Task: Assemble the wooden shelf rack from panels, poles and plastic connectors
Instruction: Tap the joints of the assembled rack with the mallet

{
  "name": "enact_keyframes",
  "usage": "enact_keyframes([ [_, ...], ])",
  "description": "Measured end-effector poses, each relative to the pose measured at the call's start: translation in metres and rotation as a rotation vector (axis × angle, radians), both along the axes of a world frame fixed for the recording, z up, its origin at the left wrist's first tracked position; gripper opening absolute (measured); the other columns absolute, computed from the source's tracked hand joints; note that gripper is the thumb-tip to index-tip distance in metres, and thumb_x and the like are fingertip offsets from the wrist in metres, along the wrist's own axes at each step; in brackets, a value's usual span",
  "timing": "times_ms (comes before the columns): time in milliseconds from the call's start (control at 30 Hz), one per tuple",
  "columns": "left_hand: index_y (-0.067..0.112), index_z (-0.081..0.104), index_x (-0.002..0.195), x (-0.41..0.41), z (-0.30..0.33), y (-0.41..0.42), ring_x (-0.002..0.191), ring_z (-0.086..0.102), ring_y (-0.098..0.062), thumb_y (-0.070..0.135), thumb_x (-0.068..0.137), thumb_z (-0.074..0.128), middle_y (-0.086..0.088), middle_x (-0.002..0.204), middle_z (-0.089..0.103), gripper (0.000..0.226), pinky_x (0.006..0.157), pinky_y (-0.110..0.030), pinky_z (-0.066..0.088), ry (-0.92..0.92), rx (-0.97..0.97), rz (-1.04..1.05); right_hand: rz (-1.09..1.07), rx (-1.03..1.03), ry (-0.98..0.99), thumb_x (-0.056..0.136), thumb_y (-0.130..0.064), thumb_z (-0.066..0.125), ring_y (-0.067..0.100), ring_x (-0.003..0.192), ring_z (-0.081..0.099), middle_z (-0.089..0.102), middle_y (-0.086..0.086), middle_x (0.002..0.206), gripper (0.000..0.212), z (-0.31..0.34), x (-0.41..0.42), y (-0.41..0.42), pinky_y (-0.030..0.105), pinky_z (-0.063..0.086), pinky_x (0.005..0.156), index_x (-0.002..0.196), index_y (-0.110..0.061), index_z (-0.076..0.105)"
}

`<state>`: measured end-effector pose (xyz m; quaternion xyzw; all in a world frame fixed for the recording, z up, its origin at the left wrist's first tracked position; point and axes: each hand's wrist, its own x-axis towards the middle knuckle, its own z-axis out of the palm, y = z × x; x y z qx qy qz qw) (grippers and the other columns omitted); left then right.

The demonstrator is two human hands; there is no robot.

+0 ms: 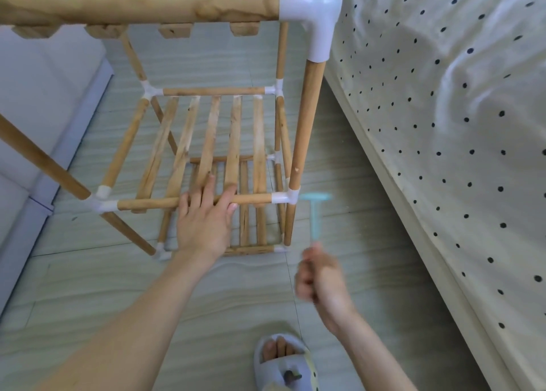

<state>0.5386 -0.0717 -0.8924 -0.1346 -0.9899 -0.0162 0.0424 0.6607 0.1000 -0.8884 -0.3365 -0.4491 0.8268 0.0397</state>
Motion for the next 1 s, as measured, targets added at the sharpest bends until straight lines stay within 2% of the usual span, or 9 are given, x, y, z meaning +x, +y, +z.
enact_keyframes([
  [33,0.036,0.028,0.143,0.0,0.0,0.0,0.133,0.028,-0.029,0.039,0.098,0.012,-0.006,0.156,0.018,0.047,0.11,-0.042,0.014,0.007,-0.005,-0.003,0.051,-0.02,-0.01,0.104,-0.027,0.025,0.005,0.035,0.018,0.021,-0.009,0.045,0.037,-0.004,0.001,-0.003,0.016,0.014,0.035,0.069,-0.018,0.034],
  [167,0.035,0.03,0.142,0.0,-0.002,0.0,0.131,0.032,-0.031,0.039,0.098,0.013,-0.007,0.155,0.022,0.048,0.109,-0.042,0.017,0.019,-0.027,-0.004,-0.233,-0.095,0.094,0.104,-0.028,0.023,0.006,0.035,0.016,0.019,-0.01,0.045,0.037,-0.002,-0.003,0.008,0.017,0.012,0.04,0.069,-0.018,0.031],
  [267,0.034,0.031,0.142,-0.001,-0.003,0.0,0.132,0.031,-0.032,0.038,0.098,0.015,-0.007,0.154,0.024,0.046,0.109,-0.042,0.016,0.021,-0.028,-0.008,0.064,-0.123,0.014,0.103,-0.026,0.026,0.007,0.035,0.015,0.02,-0.008,0.044,0.038,-0.002,-0.002,0.003,0.015,0.011,0.039,0.066,-0.018,0.032],
  [400,0.035,0.029,0.142,-0.002,-0.003,-0.001,0.134,0.029,-0.03,0.04,0.097,0.012,-0.007,0.154,0.024,0.048,0.11,-0.043,0.016,0.008,-0.034,-0.006,-0.31,-0.169,0.112,0.103,-0.031,0.025,0.007,0.034,0.014,0.019,-0.007,0.045,0.041,0.002,-0.007,0.018,0.019,0.011,0.038,0.064,-0.019,0.03],
  [500,0.037,0.026,0.142,-0.002,-0.003,-0.001,0.136,0.026,-0.028,0.04,0.097,0.01,-0.006,0.155,0.021,0.048,0.11,-0.042,0.015,0.004,-0.041,-0.006,-0.047,-0.196,0.017,0.102,-0.03,0.027,0.007,0.032,0.016,0.019,-0.007,0.043,0.041,-0.001,-0.006,0.002,0.017,0.01,0.039,0.063,-0.018,0.031],
  [633,0.037,0.025,0.143,-0.002,-0.003,-0.001,0.136,0.025,-0.028,0.04,0.098,0.01,-0.005,0.155,0.022,0.048,0.11,-0.041,0.014,0.007,-0.054,-0.002,-0.299,-0.18,0.092,0.103,-0.031,0.024,0.006,0.032,0.015,0.019,-0.01,0.04,0.041,-0.002,-0.009,0.006,0.016,0.011,0.037,0.065,-0.018,0.029],
  [733,0.037,0.024,0.143,-0.002,-0.002,0.0,0.136,0.025,-0.028,0.04,0.098,0.01,-0.006,0.155,0.022,0.047,0.11,-0.041,0.014,0.001,-0.047,-0.005,-0.032,-0.114,0.051,0.103,-0.03,0.025,0.007,0.033,0.015,0.02,-0.008,0.042,0.042,0.0,-0.01,-0.001,0.014,0.012,0.036,0.063,-0.017,0.03],
  [833,0.036,0.025,0.143,-0.001,-0.001,0.001,0.134,0.028,-0.028,0.04,0.097,0.011,-0.006,0.154,0.023,0.048,0.109,-0.041,0.016,0.009,-0.056,-0.008,-0.261,-0.14,0.097,0.103,-0.031,0.025,0.006,0.032,0.016,0.019,-0.01,0.04,0.041,0.002,-0.012,0.008,0.017,0.01,0.038,0.064,-0.018,0.03],
  [1000,0.036,0.024,0.144,0.0,0.001,0.001,0.135,0.027,-0.028,0.039,0.099,0.013,-0.006,0.154,0.022,0.046,0.109,-0.041,0.016,0.008,-0.052,-0.011,-0.117,-0.151,0.041,0.103,-0.027,0.027,0.006,0.033,0.015,0.02,-0.009,0.04,0.041,0.0,-0.006,-0.003,0.019,0.008,0.039,0.063,-0.017,0.03],
])
